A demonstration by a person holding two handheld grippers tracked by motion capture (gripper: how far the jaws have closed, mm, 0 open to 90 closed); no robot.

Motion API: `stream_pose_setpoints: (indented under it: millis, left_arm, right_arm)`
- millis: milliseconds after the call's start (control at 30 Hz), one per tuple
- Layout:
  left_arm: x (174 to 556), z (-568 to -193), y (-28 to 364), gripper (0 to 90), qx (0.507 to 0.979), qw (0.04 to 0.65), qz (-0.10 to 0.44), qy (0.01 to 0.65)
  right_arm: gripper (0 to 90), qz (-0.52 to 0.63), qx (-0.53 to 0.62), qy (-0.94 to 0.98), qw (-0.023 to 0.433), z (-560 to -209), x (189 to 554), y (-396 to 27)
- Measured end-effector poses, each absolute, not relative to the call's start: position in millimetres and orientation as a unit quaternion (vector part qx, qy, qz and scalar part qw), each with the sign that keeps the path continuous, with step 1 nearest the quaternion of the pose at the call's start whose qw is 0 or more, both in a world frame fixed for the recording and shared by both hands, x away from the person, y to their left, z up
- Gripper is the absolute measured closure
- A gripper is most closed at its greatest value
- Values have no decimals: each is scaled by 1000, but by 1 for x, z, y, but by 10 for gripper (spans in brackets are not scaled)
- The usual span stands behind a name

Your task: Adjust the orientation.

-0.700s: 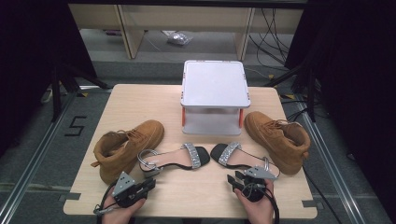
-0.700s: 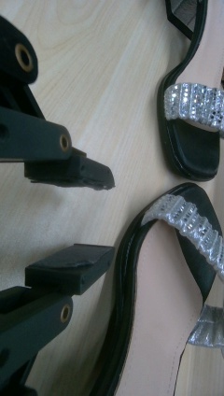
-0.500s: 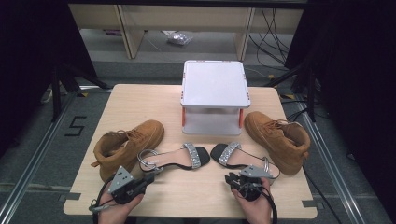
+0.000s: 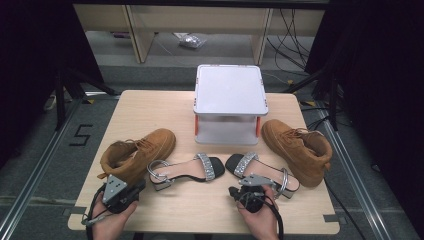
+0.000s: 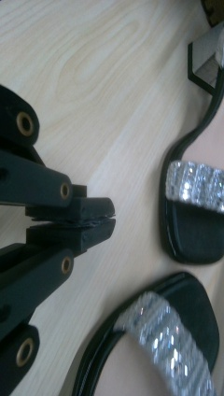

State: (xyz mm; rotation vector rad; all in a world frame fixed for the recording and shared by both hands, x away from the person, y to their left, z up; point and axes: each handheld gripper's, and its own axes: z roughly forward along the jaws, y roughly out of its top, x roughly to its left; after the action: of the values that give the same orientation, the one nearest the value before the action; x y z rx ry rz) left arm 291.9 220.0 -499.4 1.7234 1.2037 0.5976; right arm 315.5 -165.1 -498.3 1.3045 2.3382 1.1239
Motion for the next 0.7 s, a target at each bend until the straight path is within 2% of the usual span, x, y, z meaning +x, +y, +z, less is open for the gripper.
stream_pose_setpoints:
  millis: [300,367,533,567,700]
  left_arm:
    - [309,-518,213,867,716,418,256,497]
    - [311,-519,211,872,717,413,257,500]
    - [316,-523,207,885,722,413,258,492]
    - [316,-523,207,890,723,413,261,489]
    - [316,-524,209,895,726,422,256,479]
  right_arm:
    - [895,360,449,812,95,-500,333,-136]
    - [894,352,456,814,77,-501,335,-131]
    - [893,353,446,818,83,-504,343,-120]
    - [892,344,459,816,67,-503,343,-116]
    - [889,345,444,823,77,-503,352,-110]
